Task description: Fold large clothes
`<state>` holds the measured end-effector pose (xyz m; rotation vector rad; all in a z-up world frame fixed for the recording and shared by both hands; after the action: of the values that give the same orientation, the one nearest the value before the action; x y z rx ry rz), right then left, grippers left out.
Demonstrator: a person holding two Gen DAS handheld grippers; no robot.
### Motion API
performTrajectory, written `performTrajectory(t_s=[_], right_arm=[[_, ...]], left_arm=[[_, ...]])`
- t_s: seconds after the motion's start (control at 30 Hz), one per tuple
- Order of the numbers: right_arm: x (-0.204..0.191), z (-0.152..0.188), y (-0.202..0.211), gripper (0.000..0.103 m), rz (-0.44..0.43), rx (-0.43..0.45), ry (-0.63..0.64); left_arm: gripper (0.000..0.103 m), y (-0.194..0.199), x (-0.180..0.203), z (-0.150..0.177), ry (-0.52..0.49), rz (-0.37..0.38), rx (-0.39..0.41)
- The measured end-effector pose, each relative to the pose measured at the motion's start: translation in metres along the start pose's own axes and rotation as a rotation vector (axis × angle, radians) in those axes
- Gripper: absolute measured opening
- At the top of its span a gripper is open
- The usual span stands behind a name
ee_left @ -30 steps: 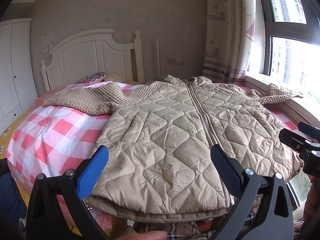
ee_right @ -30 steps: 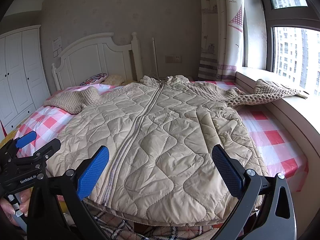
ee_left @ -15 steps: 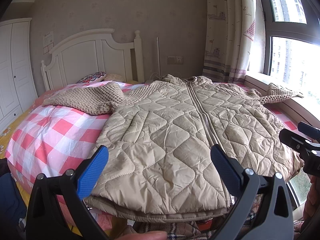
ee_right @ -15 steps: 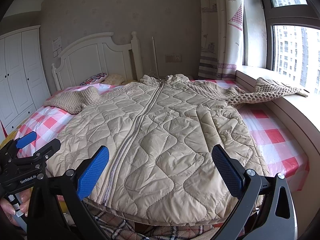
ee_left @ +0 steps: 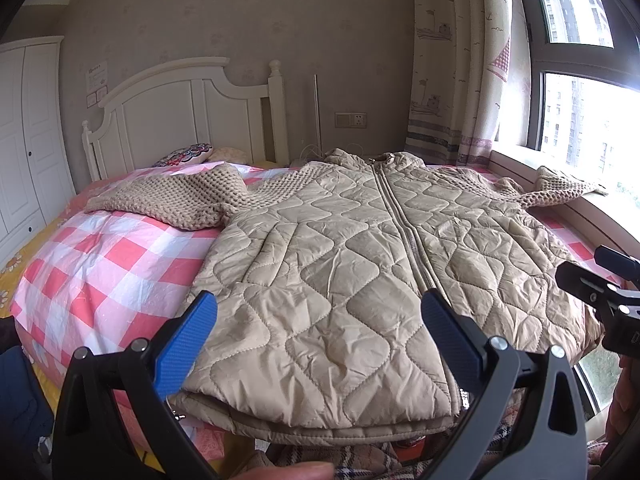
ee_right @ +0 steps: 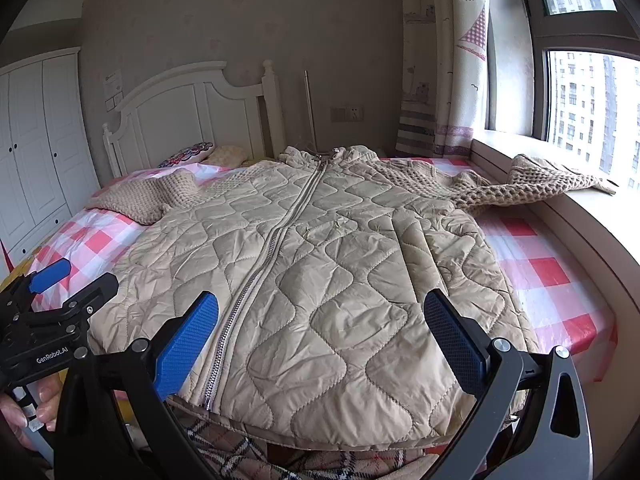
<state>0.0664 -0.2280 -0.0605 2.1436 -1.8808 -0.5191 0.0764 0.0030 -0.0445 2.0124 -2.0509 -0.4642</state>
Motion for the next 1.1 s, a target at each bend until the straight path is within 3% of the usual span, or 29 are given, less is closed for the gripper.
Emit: performTrajectory(t_s=[0.8, 0.97, 1.1], right_arm=[[0.013, 0.003, -0.008, 0.099, 0.025, -0.032, -0.015], [0.044, -0.014, -0.015, 0.099, 0.095, -0.005, -0.012], [0.104, -0.035, -0.042, 0.099, 0.174, -0.018, -0.135]], left_arm=[[0.101, -0.019, 0.001, 0.006, -0.011, -0.007, -0.052], [0.101, -0.064, 0.004, -0.018, -0.109, -0.015, -0.100], [0.101, -0.139, 0.006, -0.033, -0.132, 0.003, -0.195]])
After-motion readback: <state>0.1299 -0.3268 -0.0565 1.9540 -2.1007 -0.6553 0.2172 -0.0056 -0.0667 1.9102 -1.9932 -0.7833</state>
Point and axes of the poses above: each gripper's, at about its wrist camera, not at the fingertips, and y roughly against the way its jaws point, x to its right, z to its underside, the point moved 9 cm from there along -y, roughly the way its jaws point, and after that the axes turned 6 degrees about x, right-handed, at the moved point
